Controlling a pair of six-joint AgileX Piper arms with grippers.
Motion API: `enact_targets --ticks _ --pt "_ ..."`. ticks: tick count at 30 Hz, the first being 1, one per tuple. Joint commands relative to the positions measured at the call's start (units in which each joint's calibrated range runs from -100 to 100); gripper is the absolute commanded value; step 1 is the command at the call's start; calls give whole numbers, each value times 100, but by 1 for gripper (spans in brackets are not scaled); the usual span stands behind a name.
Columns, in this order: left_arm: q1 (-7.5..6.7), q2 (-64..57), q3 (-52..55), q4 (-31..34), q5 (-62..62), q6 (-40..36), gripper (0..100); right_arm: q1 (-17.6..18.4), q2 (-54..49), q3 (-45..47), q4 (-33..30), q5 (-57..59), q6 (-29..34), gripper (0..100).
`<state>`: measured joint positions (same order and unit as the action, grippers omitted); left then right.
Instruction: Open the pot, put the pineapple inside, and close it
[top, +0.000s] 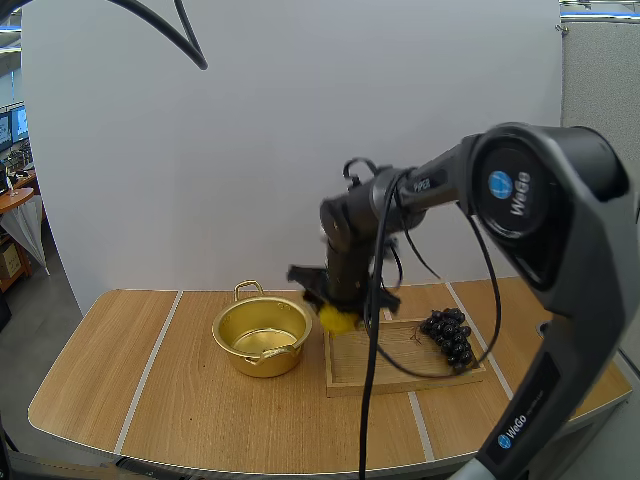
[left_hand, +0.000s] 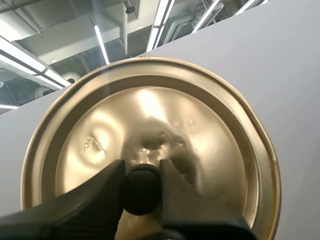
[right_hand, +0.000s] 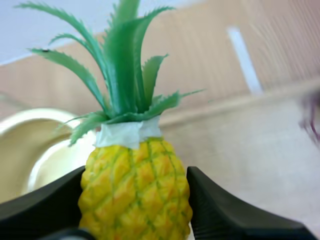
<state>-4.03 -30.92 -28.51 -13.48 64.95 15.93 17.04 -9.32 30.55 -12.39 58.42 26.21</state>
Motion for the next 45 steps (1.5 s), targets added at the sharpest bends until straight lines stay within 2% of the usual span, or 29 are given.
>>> enact_targets --ticks 1,5,12,28,45 --pt "-20 -44 -50 11 -193 -51 0 218 -221 -369 14 32 -807 0" --pt "-20 -44 -50 11 -193 -51 0 584 -258 -775 14 203 -1435 0" --pt "-20 -44 -50 11 -193 -51 0 990 -98 -848 -185 63 -1617 0" --pt "-20 -44 -50 11 -193 -51 0 991 1136 -848 -418 302 -1617 0" --pt "-20 -44 -50 11 -193 -51 0 834 1737 -848 -418 169 -1647 0"
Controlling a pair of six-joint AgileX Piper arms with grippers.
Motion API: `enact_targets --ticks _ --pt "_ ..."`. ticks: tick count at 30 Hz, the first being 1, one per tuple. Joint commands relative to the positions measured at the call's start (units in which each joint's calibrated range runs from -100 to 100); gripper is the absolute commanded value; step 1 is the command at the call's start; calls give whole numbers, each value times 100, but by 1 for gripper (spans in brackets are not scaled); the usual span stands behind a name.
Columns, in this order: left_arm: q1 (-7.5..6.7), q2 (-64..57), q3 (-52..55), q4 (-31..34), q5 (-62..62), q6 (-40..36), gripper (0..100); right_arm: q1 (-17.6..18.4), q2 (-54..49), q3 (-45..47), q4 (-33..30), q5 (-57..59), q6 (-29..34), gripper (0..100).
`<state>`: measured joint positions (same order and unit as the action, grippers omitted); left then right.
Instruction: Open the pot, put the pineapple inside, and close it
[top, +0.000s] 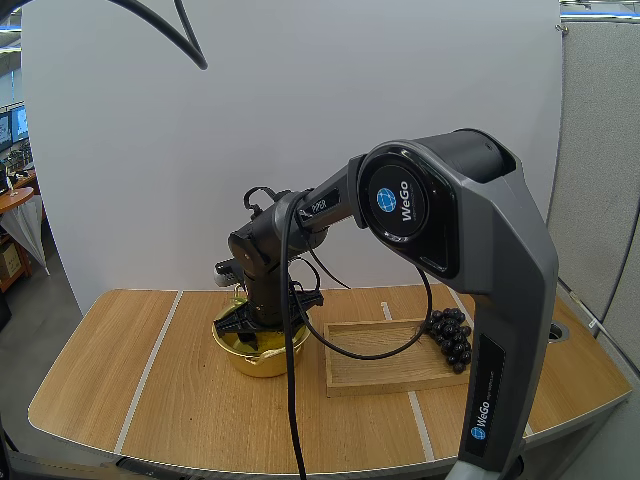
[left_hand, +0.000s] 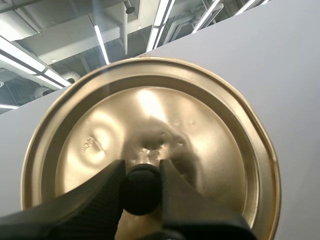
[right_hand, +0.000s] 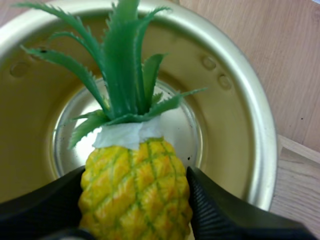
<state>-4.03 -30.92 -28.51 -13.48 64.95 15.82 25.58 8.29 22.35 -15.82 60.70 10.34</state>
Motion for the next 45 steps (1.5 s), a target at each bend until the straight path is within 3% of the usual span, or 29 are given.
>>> enact_targets --ticks 1,9,16,21,30,45 --pt "-20 -44 -50 11 -193 -40 0 -20 -14 -28 -74 -98 -61 0" --pt "-20 -44 -50 11 -193 -40 0 -20 219 -28 11 -69 -168 2" --pt "-20 -44 -50 11 -193 -40 0 -20 219 -28 101 55 -334 45" --pt "-20 -44 -50 11 -193 -40 0 -20 219 -28 145 129 -404 100" --pt "-20 -44 -50 11 -193 -40 0 -20 -167 -28 191 333 -404 100" --pt "-20 -44 -50 11 -193 -40 0 -20 -2746 -28 168 1213 -664 100"
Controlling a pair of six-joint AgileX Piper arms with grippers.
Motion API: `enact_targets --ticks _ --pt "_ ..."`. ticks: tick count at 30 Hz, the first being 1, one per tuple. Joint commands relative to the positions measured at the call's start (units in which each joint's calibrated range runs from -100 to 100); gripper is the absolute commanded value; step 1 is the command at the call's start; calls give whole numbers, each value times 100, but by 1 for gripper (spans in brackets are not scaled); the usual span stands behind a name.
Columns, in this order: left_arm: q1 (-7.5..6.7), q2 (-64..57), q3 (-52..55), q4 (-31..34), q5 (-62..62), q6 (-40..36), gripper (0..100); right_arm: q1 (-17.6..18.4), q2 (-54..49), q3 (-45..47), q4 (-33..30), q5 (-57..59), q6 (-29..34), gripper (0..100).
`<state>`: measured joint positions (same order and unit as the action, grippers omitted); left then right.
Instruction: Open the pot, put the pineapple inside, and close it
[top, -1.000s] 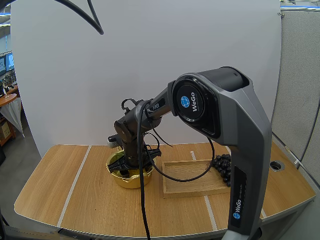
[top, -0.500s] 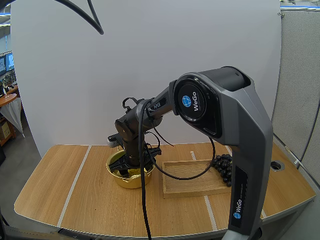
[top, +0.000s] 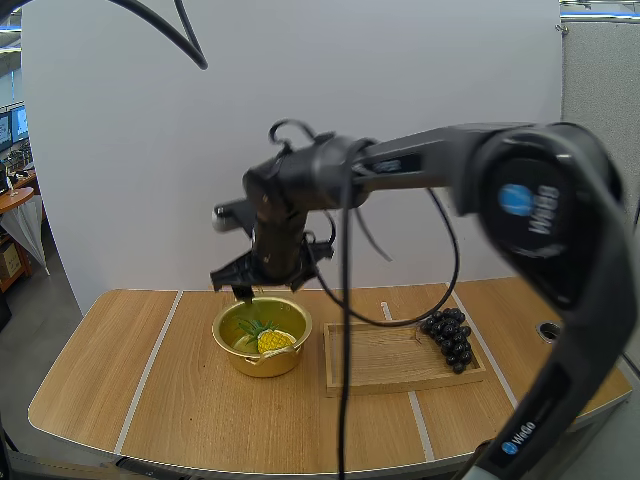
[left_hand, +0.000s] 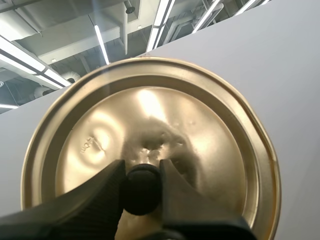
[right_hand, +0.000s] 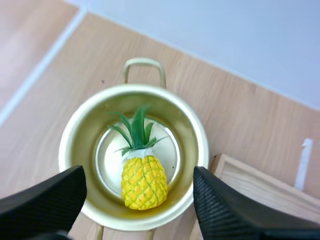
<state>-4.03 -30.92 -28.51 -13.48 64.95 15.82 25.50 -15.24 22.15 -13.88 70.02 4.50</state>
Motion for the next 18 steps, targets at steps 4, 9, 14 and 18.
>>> enact_targets --ticks 4,9,14,18 --pt "-20 -44 -50 11 -193 -40 0 -12 -1111 11 -26 699 -124 100" --pt "-20 -44 -50 11 -193 -40 0 -12 -2071 379 -62 866 -335 100" --pt "-20 -44 -50 11 -193 -40 0 -12 -3052 881 -62 1121 -335 100" --pt "-20 -44 -50 11 -193 -40 0 -12 -3818 1277 -87 1306 -339 100"
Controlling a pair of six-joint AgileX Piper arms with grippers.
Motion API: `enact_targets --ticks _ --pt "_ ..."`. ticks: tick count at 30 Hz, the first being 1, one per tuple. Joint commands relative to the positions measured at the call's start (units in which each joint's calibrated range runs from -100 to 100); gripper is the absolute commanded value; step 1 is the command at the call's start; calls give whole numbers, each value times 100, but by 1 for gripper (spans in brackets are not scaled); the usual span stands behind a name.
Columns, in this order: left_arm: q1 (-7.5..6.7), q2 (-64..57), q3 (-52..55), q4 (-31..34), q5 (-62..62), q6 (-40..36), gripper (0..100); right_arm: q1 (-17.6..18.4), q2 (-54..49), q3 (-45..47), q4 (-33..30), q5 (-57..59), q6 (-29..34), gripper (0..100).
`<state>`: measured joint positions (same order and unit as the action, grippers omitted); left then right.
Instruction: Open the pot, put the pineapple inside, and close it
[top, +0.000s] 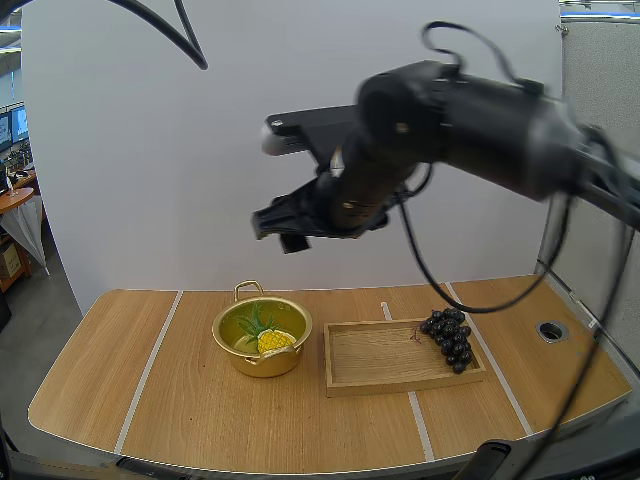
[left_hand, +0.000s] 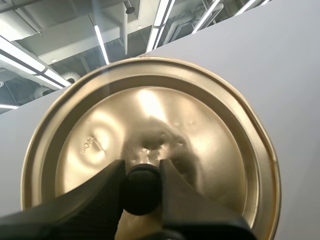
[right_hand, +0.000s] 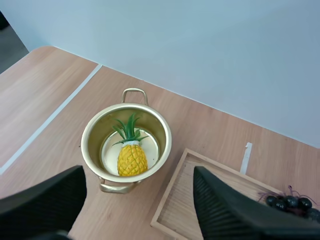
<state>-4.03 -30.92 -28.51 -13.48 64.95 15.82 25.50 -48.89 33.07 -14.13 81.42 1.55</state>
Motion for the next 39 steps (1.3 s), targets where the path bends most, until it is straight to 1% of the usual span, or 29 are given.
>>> enact_targets --ticks 1,7,11,15,20,21,23,24,39 --pt "-20 -44 -50 11 -193 -40 0 -12 -652 304 -74 210 -53 100" --pt "-20 -44 -50 11 -193 -40 0 -12 -1570 1012 -76 842 -179 100" --pt "-20 -44 -50 11 -193 -40 0 -12 -2085 1414 -205 1152 -197 100" --pt "-20 -44 -50 11 -193 -40 0 -12 -2426 1579 -214 1413 -197 100" --pt "-20 -44 -50 11 -193 -40 0 -12 -2595 1608 -202 1687 -208 100" --pt "-20 -44 -50 11 -193 -40 0 -12 -2613 1608 -180 1776 -208 85" --pt "-20 -44 -50 11 -193 -40 0 -12 -2613 1608 -140 1858 -237 61" --pt "-20 -44 -50 11 -193 -40 0 -12 -2613 1608 -153 1858 -253 56" --pt "-20 -44 -50 11 -193 -40 0 -12 -2613 1608 -204 1858 -298 55"
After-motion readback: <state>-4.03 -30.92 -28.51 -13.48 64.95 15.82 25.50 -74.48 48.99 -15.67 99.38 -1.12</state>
